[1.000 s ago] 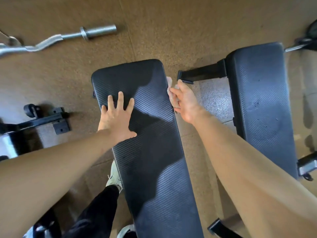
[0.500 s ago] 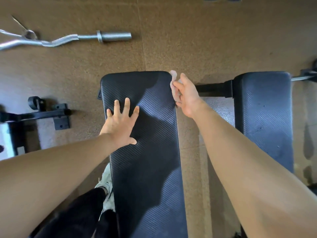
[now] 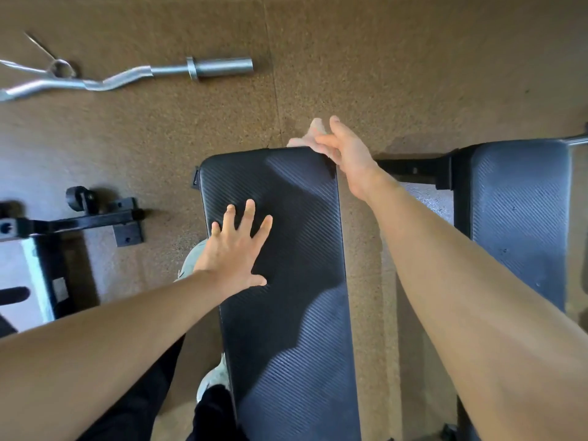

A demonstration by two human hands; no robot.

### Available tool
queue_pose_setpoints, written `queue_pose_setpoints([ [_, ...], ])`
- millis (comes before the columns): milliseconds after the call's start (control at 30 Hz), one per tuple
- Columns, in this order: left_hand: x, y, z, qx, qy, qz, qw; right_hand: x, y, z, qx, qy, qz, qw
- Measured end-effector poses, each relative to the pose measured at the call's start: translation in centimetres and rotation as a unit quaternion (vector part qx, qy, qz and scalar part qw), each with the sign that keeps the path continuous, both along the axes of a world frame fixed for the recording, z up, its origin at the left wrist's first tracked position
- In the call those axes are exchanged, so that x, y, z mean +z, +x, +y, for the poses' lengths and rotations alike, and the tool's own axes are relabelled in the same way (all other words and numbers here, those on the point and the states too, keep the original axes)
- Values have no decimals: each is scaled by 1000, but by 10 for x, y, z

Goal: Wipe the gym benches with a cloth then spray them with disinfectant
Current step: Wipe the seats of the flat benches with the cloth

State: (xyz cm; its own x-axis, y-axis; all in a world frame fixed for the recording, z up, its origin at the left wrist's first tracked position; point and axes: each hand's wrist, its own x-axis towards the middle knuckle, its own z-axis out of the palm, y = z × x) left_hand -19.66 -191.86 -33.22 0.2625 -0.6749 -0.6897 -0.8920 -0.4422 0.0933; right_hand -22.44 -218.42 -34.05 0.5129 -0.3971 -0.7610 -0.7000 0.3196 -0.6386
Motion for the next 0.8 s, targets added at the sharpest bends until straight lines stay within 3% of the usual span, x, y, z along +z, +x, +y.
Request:
queue_pose_setpoints([
  [133, 4, 34, 4, -41, -42, 8, 998, 5, 10, -2, 52, -9, 39, 998],
  [233, 2, 65, -5, -19, -110, 34, 993, 15, 24, 1, 83, 26, 37, 996],
  [400, -13, 103, -33, 137, -279, 44, 949, 19, 58, 22, 121, 13, 31, 992],
  [500, -21, 118, -55, 208, -327, 67, 920, 11, 65, 32, 123, 26, 23, 992],
  [700, -34, 131, -83, 195, -315, 185, 910, 2, 59, 40, 26, 31, -25, 999],
  [800, -37, 137, -91, 198, -301, 188, 914, 4, 52, 44, -9, 13, -42, 999],
])
